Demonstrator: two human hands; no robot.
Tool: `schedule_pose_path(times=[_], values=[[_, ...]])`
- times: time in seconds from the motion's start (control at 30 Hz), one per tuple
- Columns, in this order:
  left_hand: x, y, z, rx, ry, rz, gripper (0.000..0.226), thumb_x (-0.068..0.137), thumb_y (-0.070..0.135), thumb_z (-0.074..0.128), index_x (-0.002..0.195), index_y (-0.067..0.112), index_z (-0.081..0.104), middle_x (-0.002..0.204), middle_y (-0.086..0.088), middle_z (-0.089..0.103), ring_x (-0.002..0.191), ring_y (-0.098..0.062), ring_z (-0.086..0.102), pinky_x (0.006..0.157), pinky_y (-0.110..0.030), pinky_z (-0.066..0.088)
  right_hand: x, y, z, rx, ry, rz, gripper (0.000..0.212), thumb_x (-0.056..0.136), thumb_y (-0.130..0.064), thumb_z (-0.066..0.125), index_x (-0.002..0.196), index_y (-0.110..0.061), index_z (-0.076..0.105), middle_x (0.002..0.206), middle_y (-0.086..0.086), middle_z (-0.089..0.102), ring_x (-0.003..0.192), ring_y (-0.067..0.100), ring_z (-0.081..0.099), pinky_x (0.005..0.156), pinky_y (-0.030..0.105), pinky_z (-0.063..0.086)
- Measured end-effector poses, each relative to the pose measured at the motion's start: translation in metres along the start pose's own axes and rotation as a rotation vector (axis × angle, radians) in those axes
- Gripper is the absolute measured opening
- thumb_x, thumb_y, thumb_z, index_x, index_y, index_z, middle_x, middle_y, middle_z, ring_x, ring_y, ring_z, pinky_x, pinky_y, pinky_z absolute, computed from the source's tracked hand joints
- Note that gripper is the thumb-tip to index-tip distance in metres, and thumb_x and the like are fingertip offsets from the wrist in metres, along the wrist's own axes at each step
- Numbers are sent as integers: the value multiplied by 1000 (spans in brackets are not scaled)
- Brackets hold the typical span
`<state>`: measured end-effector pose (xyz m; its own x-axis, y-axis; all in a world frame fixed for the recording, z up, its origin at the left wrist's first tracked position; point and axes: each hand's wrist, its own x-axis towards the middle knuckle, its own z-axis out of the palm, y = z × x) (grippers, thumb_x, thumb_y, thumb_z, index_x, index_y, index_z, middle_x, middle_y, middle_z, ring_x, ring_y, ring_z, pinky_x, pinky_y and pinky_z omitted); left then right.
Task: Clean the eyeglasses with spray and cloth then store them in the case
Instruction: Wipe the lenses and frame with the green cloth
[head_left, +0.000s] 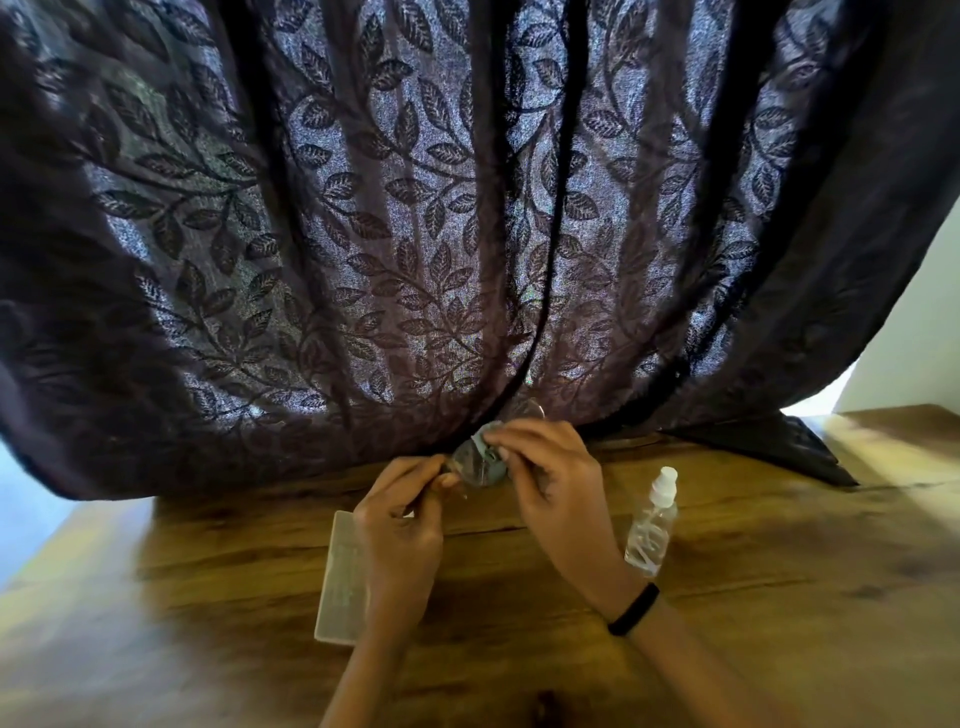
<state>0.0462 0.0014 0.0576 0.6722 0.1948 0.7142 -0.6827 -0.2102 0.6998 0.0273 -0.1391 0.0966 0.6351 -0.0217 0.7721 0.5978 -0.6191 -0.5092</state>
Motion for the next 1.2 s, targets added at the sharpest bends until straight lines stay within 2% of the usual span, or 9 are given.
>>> schedule_pose_path(times=[0.23, 0.47, 0.6, 0.7, 0.77, 0.83, 0.93, 1.07, 1.2], values=[[4, 9, 4, 71, 33, 74, 27, 75, -1, 60, 94, 17, 65, 88, 14, 63, 80, 3, 62, 70, -10, 48, -16, -15, 1, 6, -45, -77, 21, 83, -2, 60, 101, -10, 69, 99, 2, 66, 97, 7, 52, 86, 14, 45], [5, 6, 1, 43, 81, 16, 36, 78, -7, 63, 90, 26, 65, 86, 14, 63, 76, -1, 64, 69, -15, 52, -31, 5, -3, 59, -117, -62, 24, 81, -2, 61, 100, -14, 70, 99, -10, 62, 97, 0, 50, 85, 11, 44], [4, 7, -3, -42, 88, -44, 20, 77, 15, 60, 89, 31, 64, 83, 9, 65, 69, -12, 67, 67, -30, 57, -50, 41, -3, -100, -256, 90, 24, 82, -1, 63, 98, -17, 71, 101, -9, 65, 96, 1, 52, 84, 9, 43], [2, 6, -3, -84, 71, -63, 21, 78, 13, 60, 88, 30, 65, 81, 7, 66, 68, -15, 67, 68, -33, 57, -70, 69, -3, -201, -451, 299, 23, 88, -12, 58, 106, -23, 67, 109, -8, 66, 95, -1, 56, 82, 8, 45], [2, 7, -3, -115, 59, -63, 25, 78, 11, 60, 89, 32, 66, 80, 8, 67, 67, -14, 67, 68, -29, 57, -78, 80, -5, -228, -547, 402, 23, 91, -24, 55, 112, -26, 63, 108, -6, 68, 90, 3, 62, 79, 18, 52], [1, 8, -3, -127, 47, -61, 27, 77, 10, 60, 90, 34, 66, 83, 10, 68, 68, -12, 67, 67, -23, 57, -77, 83, -7, -233, -508, 430, 23, 90, -29, 55, 112, -24, 63, 103, -3, 70, 85, 7, 64, 74, 23, 54], [-1, 8, -4, -142, 47, -75, 28, 78, 12, 60, 90, 37, 67, 83, 10, 68, 67, -10, 67, 66, -19, 55, -60, 81, -9, -113, -274, 469, 21, 87, -22, 60, 105, -15, 67, 91, 9, 72, 74, 18, 66, 65, 27, 55], [-3, 8, -4, -203, 47, -134, 23, 81, 14, 58, 87, 33, 70, 83, 6, 68, 66, -11, 66, 66, -19, 55, -30, 77, -7, 133, -190, 582, 26, 88, -20, 59, 114, -17, 62, 100, -6, 66, 81, -6, 58, 67, 6, 47], [-6, 10, -4, -252, 78, -206, 24, 82, 15, 57, 84, 32, 72, 81, 3, 68, 64, -9, 65, 64, -19, 54, -16, 78, -2, 257, -218, 682, 36, 91, -18, 55, 125, -10, 51, 109, 2, 61, 98, 14, 57, 80, 24, 49]])
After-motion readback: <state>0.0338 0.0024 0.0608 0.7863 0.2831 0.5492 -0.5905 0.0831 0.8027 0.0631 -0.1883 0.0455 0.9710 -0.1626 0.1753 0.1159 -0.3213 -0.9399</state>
